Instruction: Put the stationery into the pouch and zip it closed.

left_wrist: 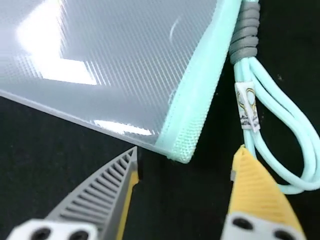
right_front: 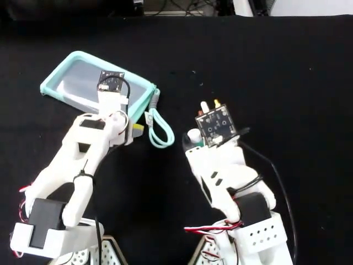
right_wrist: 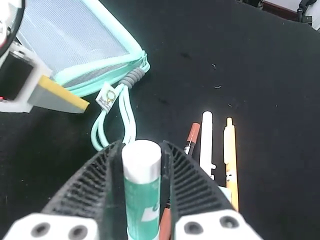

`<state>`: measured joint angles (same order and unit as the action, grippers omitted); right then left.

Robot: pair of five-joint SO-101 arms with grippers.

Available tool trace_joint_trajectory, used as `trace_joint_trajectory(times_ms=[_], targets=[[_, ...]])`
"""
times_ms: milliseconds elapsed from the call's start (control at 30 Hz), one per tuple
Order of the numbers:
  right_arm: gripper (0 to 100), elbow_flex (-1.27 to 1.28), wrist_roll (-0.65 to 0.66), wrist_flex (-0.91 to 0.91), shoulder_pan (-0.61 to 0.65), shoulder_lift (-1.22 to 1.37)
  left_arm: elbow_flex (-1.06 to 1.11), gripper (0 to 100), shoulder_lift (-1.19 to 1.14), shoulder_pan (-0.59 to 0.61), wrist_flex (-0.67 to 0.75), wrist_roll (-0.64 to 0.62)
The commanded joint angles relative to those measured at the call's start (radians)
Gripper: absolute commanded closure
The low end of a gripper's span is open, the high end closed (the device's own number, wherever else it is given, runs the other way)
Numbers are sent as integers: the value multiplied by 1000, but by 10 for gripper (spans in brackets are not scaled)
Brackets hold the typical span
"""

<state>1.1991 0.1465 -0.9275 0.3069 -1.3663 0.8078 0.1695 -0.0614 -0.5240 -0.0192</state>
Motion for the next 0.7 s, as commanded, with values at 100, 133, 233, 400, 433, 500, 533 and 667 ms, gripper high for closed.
trace_joint_trajectory(times_ms=[100, 133, 233, 400, 433, 500, 533, 667], targets=[[986, -2, 8, 26, -8, -15, 68, 686, -3, 36, 272, -2], [986, -2, 8, 26, -8, -15, 74, 686, -5, 54, 290, -2], [986, -2, 6, 26, -8, -15, 77, 686, -5, 107, 307, -6], [986, -2, 6, 26, -8, -15, 68, 686, -6, 140, 311, -8], [986, -2, 6, 26, -8, -15, 73, 686, -6, 139, 327, -8], [986, -1, 6, 25, -8, -15, 87, 686, -14, 136, 359, -3], [986, -1, 6, 23, -8, -15, 88, 686, -26, 134, 368, -2], [986, -1, 6, 21, -8, -15, 54, 686, -109, 134, 367, 11]])
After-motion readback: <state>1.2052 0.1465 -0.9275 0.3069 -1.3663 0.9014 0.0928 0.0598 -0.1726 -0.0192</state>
